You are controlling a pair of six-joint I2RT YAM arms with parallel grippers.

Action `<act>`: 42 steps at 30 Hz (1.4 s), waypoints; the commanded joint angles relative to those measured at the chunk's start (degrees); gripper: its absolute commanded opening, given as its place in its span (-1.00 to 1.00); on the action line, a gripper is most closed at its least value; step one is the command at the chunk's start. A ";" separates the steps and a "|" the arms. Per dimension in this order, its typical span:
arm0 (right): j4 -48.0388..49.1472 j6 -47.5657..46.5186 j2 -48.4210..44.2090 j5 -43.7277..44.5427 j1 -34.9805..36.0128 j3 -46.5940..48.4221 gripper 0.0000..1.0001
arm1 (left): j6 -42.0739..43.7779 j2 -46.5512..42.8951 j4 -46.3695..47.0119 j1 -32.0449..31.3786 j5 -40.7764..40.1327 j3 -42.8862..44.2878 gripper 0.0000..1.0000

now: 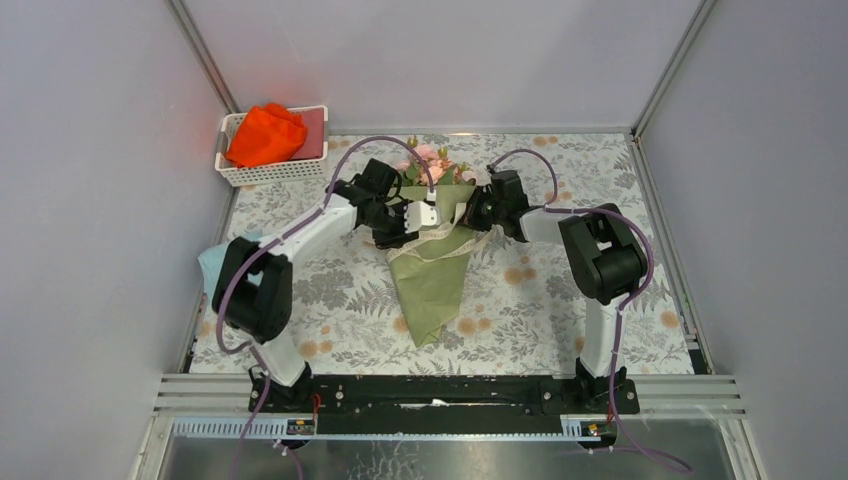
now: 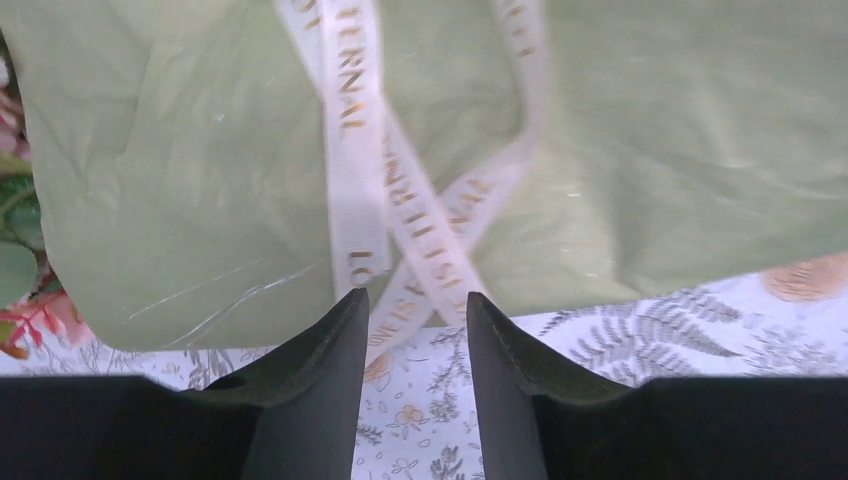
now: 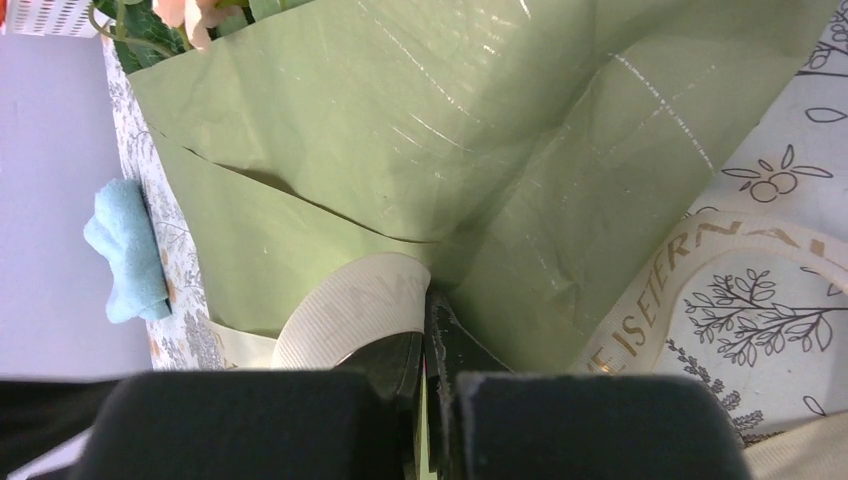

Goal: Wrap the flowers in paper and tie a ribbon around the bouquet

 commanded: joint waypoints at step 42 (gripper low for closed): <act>-50.97 -48.18 5.09 -27.99 3.78 20.32 -0.95 | -17.28 -6.51 11.97 -5.54 -11.27 -0.26 -1.00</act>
